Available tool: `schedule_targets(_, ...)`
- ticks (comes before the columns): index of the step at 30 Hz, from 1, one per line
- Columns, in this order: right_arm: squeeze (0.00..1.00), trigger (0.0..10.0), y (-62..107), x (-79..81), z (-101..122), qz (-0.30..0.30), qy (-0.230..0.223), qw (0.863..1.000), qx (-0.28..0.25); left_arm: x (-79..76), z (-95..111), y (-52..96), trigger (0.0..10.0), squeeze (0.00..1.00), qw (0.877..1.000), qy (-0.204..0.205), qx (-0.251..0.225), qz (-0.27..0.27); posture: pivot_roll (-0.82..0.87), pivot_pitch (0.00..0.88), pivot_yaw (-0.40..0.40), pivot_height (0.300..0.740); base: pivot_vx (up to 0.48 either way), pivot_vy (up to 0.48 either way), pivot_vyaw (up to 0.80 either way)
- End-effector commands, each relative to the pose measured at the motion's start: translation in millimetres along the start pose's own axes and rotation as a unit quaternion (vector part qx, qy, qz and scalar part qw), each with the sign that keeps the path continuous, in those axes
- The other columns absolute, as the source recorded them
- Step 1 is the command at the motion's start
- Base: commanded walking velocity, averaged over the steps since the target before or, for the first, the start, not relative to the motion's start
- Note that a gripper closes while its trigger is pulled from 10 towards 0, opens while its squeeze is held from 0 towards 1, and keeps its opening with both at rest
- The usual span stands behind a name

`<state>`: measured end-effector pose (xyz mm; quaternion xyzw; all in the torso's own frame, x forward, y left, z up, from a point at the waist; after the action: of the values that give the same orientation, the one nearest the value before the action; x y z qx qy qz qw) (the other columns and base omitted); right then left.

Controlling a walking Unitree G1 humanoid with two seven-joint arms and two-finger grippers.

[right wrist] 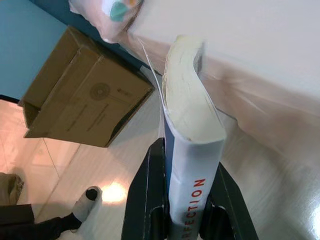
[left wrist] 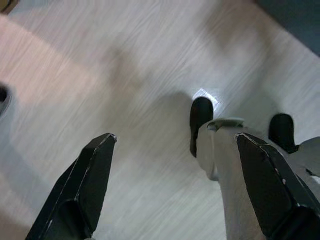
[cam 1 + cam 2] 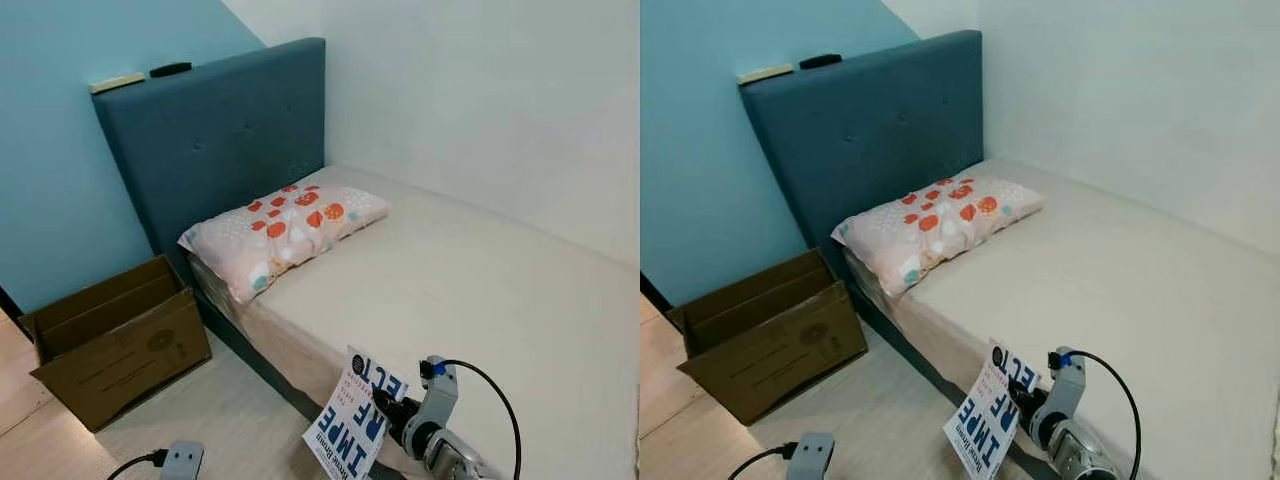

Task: Clean up the room

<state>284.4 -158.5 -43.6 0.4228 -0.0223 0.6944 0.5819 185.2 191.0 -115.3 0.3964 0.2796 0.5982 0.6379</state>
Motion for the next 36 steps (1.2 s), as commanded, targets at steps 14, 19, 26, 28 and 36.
schedule_targets(14,0.0,10.0,-1.9,2.2,1,-0.004,0.018,1.0,0.002,-3.9,0,-0.1,10.0,0.0,1.0,-0.009,0.002,-0.009,-0.04,0.0,-0.008,0.74,0.48,0.0,0.47)
schedule_targets(19,0.0,10.0,-1.6,0.9,2,-0.008,0.013,1.0,-0.001,-4.5,0,-0.2,10.0,0.0,1.0,-0.01,0.002,-0.011,-0.04,0.0,-0.008,0.74,0.48,0.0,0.0)
schedule_targets(26,0.0,10.0,-2.1,1.3,4,-0.006,0.004,1.0,-0.006,-5.4,1,-0.4,10.0,0.0,1.0,-0.012,0.0,-0.013,-0.04,0.0,-0.001,0.74,0.48,0.0,0.0)
schedule_targets(28,0.0,10.0,-2.5,2.4,4,-0.002,0.002,1.0,-0.005,-5.4,1,-0.4,10.0,0.0,1.0,-0.012,0.0,-0.013,-0.04,0.0,-0.001,0.74,0.394,0.0,0.0)
schedule_targets(36,0.0,10.0,-3.3,7.1,-2,0.016,-0.003,1.0,0.01,-7.3,-1,-0.2,10.0,0.0,1.0,-0.007,0.001,-0.013,-0.05,0.0,0.001,0.74,0.19,0.0,0.0)
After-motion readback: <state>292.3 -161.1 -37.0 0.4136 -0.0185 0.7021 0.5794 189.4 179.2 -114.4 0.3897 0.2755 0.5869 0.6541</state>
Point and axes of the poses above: a point about 5 cm out from each wrist's last joint towards the gripper, its own y axis pointing back from the gripper into the wrist, its own z axis along the axis of the wrist's last joint, x = y × z, the point moved 3 cm from there along -y, pointing out of the wrist towards the gripper, and after that the axes turned 7 degrees about -y, right-handed, at the moved point
